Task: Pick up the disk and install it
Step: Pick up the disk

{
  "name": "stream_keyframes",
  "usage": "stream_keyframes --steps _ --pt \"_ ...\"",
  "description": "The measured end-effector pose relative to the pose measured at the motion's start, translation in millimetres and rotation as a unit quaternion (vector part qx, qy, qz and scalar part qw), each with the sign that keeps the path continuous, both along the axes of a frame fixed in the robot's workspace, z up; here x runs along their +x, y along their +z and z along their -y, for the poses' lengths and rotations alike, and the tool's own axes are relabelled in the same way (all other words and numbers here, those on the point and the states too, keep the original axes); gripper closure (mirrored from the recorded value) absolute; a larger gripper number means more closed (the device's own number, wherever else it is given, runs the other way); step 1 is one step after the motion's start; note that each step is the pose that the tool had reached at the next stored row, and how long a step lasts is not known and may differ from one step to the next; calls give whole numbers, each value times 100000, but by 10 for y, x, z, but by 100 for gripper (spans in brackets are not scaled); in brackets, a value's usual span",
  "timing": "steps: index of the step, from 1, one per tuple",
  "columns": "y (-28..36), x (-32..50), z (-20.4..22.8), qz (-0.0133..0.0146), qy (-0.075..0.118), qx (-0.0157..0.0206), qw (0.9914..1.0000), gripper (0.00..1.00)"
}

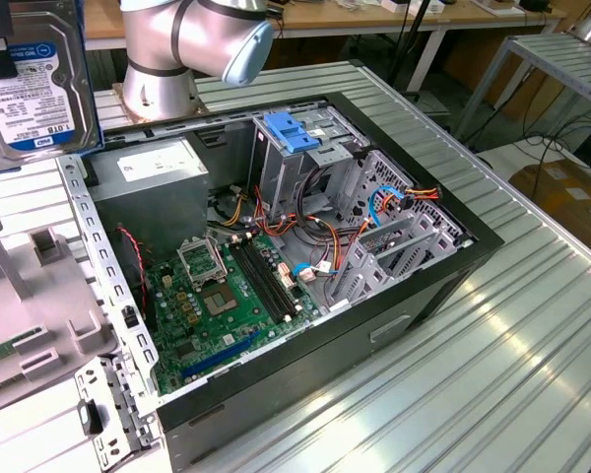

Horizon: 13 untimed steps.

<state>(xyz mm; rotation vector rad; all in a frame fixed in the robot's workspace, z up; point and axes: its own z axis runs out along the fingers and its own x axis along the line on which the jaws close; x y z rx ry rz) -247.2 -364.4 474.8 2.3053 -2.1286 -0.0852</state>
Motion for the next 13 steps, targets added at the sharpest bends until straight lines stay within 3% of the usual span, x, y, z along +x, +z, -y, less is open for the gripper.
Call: stream_keyframes --steps 13 --pt "0 222 46 -52 -3 -1 100000 64"
